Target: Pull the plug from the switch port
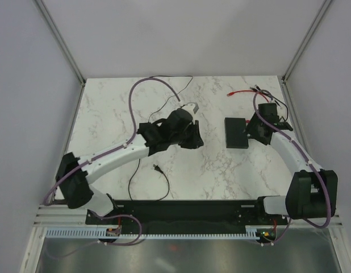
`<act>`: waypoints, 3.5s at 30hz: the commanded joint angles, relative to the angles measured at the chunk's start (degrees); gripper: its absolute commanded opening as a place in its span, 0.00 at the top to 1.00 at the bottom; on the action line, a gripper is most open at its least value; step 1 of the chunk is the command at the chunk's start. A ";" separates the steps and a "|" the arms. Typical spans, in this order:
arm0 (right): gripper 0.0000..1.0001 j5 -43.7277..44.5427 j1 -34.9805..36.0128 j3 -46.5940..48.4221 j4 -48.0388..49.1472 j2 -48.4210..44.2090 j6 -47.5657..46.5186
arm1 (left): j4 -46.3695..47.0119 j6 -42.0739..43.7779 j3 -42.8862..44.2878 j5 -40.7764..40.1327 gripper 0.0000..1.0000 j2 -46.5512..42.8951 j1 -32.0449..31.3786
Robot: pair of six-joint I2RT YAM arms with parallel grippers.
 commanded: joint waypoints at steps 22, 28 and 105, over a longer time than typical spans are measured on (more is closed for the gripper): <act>0.36 -30.34 -29.94 -11.33 20.10 2.75 4.52 | 0.49 3.21 42.79 11.25 0.96 51.92 2.07; 0.36 -29.55 -30.81 -10.01 20.98 2.13 3.19 | 0.66 1.28 48.50 13.18 0.98 57.47 1.81; 0.53 -45.89 -34.24 -25.74 71.52 22.70 16.47 | 27.56 12.17 46.13 14.06 0.90 58.16 -1.35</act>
